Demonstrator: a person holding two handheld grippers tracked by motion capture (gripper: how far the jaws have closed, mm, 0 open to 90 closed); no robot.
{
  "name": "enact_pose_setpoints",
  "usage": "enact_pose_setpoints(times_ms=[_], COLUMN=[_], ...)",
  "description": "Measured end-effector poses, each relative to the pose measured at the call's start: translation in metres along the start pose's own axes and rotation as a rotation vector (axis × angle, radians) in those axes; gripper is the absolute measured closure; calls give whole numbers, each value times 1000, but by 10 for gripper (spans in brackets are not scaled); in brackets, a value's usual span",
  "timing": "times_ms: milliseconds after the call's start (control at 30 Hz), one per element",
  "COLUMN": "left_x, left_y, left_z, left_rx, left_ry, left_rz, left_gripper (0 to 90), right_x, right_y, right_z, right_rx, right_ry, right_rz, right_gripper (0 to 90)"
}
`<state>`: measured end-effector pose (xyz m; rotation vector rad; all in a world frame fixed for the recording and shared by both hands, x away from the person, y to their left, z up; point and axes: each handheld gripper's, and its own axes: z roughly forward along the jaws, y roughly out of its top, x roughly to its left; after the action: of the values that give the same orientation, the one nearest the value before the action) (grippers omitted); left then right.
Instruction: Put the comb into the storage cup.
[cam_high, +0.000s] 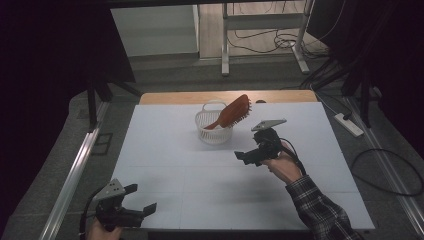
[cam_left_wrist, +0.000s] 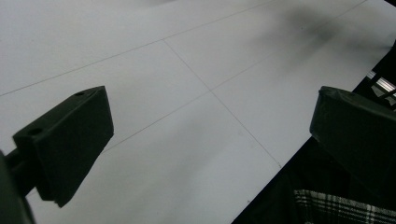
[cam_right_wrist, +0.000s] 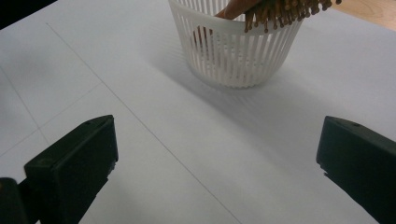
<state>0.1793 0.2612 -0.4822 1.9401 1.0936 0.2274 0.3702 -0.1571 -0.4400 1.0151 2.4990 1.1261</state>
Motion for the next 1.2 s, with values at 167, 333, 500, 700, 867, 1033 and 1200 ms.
enact_pose_setpoints(times_ms=[167, 333, 500, 700, 867, 1033, 1200], left_x=[0, 0, 0, 1, 1, 1, 1], left_y=[0, 0, 0, 0, 0, 0, 0], left_z=[0, 0, 0, 0, 0, 0, 0], left_rx=[0, 0, 0, -1, -2, -1, -1], left_ry=[-1, -2, -2, -4, -4, -4, -5], left_rz=[1, 0, -2, -4, -6, -5, -6], left_gripper=[1, 3, 3, 3, 3, 4, 5], right_x=[0, 2, 3, 3, 1, 0, -4], right_y=[-4, -8, -10, -14, -17, -22, -29], right_z=[-2, -6, -11, -16, -21, -24, -29], right_rx=[14, -8, -33, -1, -14, -22, -34], right_ry=[19, 27, 17, 21, 19, 15, 7], right_rz=[-10, -10, -17, -27, -12, -6, 9], right_gripper=[0, 0, 0, 0, 0, 0, 0])
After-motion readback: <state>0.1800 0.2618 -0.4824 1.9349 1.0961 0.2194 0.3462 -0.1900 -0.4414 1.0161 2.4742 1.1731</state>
